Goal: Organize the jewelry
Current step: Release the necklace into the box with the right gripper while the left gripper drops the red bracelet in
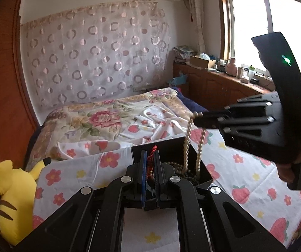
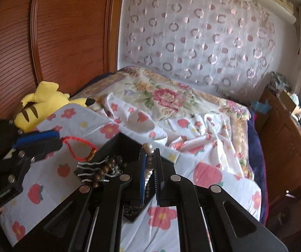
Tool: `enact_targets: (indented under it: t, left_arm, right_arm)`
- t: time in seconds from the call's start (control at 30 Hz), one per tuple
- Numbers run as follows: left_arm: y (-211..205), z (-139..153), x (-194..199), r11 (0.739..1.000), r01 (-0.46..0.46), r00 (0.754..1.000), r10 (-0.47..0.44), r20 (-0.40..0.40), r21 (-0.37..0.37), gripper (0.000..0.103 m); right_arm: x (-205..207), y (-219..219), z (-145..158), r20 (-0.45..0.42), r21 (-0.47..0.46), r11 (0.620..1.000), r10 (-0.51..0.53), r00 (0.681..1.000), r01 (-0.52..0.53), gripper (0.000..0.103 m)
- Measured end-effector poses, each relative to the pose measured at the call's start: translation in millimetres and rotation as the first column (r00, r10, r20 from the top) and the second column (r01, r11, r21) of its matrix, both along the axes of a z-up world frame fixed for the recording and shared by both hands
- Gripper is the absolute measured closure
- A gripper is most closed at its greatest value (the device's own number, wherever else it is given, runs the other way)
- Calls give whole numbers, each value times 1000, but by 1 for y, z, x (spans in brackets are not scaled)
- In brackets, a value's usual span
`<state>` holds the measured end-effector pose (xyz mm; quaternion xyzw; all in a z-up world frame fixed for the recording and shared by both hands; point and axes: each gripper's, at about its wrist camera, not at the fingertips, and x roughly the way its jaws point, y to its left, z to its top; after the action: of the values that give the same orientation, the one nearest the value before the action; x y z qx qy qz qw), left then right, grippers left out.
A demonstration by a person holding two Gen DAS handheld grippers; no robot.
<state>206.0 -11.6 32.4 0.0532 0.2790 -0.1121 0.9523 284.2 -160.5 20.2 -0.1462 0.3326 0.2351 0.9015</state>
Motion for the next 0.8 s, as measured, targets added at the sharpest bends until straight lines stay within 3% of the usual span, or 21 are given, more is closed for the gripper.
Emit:
enact_targets:
  t: [0.53,0.57,0.63,0.8]
  left_arm:
    - [-19,2,24,1000,9,1000,-9,-17,4,97]
    - [-19,1,25,1000,7,1000,-7,-20,1,95]
    - [-18,-1,27,1000,2,999,-2,-34,-7,73]
    - [-8,-11,13,1000,-6,998,5,-56,-24,63]
  right_arm:
    - [-28,-23,4,14,48,998,34,999,-35,94]
    - [-31,-25,3,14,54,998,36,999,-37,94]
    - [-36,-29,-1,9,58,997,42,999,-42,94]
    - [-60,-45,-20,-17,86,995,57,998,-55,94]
